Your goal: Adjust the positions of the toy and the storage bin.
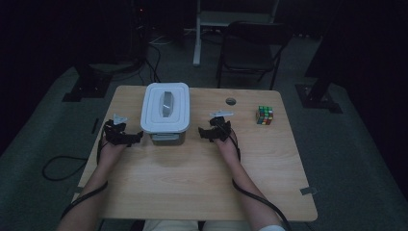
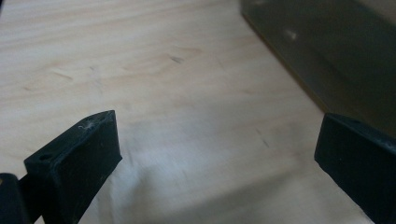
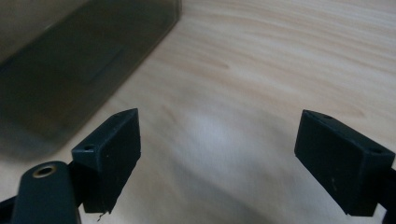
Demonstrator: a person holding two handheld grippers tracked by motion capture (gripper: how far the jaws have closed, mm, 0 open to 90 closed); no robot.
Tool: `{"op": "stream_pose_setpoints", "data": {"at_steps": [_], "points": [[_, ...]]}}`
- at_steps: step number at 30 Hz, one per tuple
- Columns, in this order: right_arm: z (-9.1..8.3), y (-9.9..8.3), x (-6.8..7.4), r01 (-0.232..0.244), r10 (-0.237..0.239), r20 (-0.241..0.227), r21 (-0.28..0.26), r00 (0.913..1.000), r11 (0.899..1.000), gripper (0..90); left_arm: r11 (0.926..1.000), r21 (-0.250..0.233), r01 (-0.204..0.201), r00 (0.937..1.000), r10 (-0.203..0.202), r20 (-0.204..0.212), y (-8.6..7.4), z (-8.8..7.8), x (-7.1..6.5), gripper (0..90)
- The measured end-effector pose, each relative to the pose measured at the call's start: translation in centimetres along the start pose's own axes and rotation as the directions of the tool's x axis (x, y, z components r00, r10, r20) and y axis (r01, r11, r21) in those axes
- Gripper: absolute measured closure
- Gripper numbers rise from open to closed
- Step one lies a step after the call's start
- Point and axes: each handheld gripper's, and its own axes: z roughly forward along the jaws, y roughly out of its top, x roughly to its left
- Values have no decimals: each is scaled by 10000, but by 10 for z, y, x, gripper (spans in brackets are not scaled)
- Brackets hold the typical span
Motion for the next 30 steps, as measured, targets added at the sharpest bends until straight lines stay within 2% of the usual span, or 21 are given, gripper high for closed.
{"op": "stream_pose_setpoints", "data": {"at_steps": [3, 4, 6, 8, 11, 13, 14, 15, 16, 20, 23, 26, 28, 30], "points": [[10, 10, 1, -75, 75, 26, -19, 10000, 10000, 144, 9998, -30, 171, 9998, -171, 79, 4, 4, 4, 10], [15, 16, 2, -116, 116, 40, -29, 9999, 9999, 144, 9997, 201, 169, 9998, -171, 88, 8, 9, 6, 10], [17, 17, 2, -104, 104, 53, -13, 9999, 9999, 144, 9995, 264, 159, 9998, -161, 77, 11, 11, 7, 10], [23, 22, 4, 119, -118, 211, -21, 9997, 9999, 144, 10000, 97, 17, 10000, -17, -19, 16, 15, 9, 10], [28, 24, 4, 268, -271, 343, 95, 9990, 9996, 144, 10000, 99, 11, 10000, -10, -51, 19, 19, 12, 10], [32, 25, 2, 119, -124, 400, 142, 9991, 9998, 144, 9997, 182, 163, 9998, -164, 91, 20, 23, 14, 10], [35, 25, -1, -255, 252, 376, 74, 9990, 9996, 144, 9996, 222, 156, 9998, -158, 98, 22, 26, 15, 10], [35, 25, -1, -255, 252, 376, 74, 9990, 9996, 144, 9996, 222, 156, 9998, -158, 98, 22, 26, 15, 10], [38, 26, -2, -573, 572, 324, 22, 9978, 9984, 144, 9996, 198, 182, 9998, -182, -9, 24, 27, 15, 10], [41, 29, -2, -767, 773, 335, -186, 9964, 9969, 144, 9988, 65, 481, 9988, -482, 88, 28, 28, 17, 10], [42, 34, 1, -1033, 1055, 411, -522, 9936, 9933, 144, 9991, 111, 410, 9992, -410, 41, 32, 29, 15, 10], [42, 40, 4, -920, 966, 575, -783, 9937, 9927, 144, 9983, -50, 588, 9980, -587, 224, 35, 28, 11, 10], [43, 44, 6, -793, 841, 559, -840, 9949, 9933, 144, 9987, 74, 503, 9985, -505, 232, 36, 29, 8, 10], [45, 48, 10, -407, 462, 644, -842, 9969, 9956, 179, 9994, 52, 353, 9990, -354, 279, 38, 31, 4, 10]]}}
